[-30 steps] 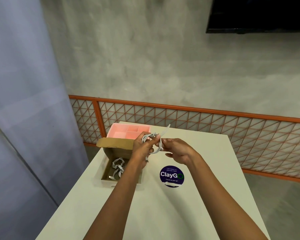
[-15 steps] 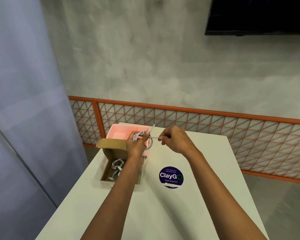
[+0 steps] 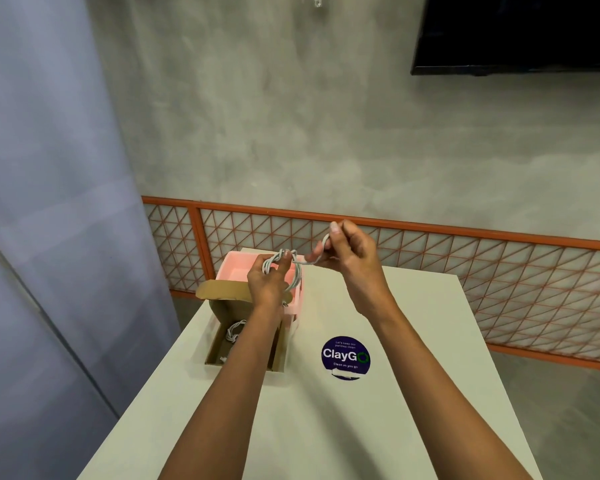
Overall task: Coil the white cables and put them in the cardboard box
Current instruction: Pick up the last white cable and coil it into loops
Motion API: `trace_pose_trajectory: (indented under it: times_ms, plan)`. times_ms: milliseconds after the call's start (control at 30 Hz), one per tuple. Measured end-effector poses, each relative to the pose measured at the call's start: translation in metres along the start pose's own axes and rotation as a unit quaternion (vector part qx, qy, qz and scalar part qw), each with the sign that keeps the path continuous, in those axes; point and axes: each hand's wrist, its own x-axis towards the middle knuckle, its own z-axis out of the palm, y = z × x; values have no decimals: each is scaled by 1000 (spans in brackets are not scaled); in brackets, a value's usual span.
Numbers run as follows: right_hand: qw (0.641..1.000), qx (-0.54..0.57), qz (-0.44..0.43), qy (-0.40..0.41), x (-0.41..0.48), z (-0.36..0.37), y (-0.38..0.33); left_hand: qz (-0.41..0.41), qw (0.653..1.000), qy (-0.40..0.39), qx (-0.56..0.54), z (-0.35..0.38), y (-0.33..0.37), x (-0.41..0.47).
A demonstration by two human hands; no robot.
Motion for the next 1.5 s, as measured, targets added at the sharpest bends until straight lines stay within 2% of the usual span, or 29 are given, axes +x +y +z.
trace_pose_trajectory:
  times_ms: [133,233,333,400,467,500,567,600,700,800,933,1100,1267,1367,1500]
  plan:
    - [998,-22,-6,-52,-8,7,-11,45,999,0,2,-1,1,-2]
    - [998,-17,-7,-59,-6,3,-17,39,999,-3,20,-1,1,-2]
    - [1000,-1,-11,-15,1,-4,-18,15,1000,-23,10,-3,-1,-4]
    - [997,60,11,43,8,-11,-17,2,999,-50,-2,-6,-1,-6]
    - [985,127,36,109,17,-22,-17,-28,994,-86,-54,-9,1,-6]
    - [979,145,43,135,21,-28,-17,-63,985,-109,-118,-10,3,-6]
    - [971,164,50,165,25,-36,-17,-119,950,-154,-245,-11,6,-7]
    - [968,174,51,175,27,-39,-17,-123,940,-173,-265,-12,7,-7]
    - [957,198,56,202,29,-46,-16,-103,941,-219,-235,-14,9,-14]
    - [951,210,60,221,30,-54,-16,-55,956,-247,-146,-19,10,-15]
    - [952,200,57,226,32,-61,-19,-28,957,-284,-58,-25,14,-16]
    - [954,199,63,217,33,-60,-15,-73,956,-231,-164,-13,23,-23]
    - [955,197,83,206,34,-66,-16,18,968,-248,-32,-12,17,-21]
    - [954,201,110,195,32,-72,-12,28,969,-238,-63,-10,19,-22]
    - [948,203,157,188,29,-84,3,-1,965,-237,-108,-8,24,-24]
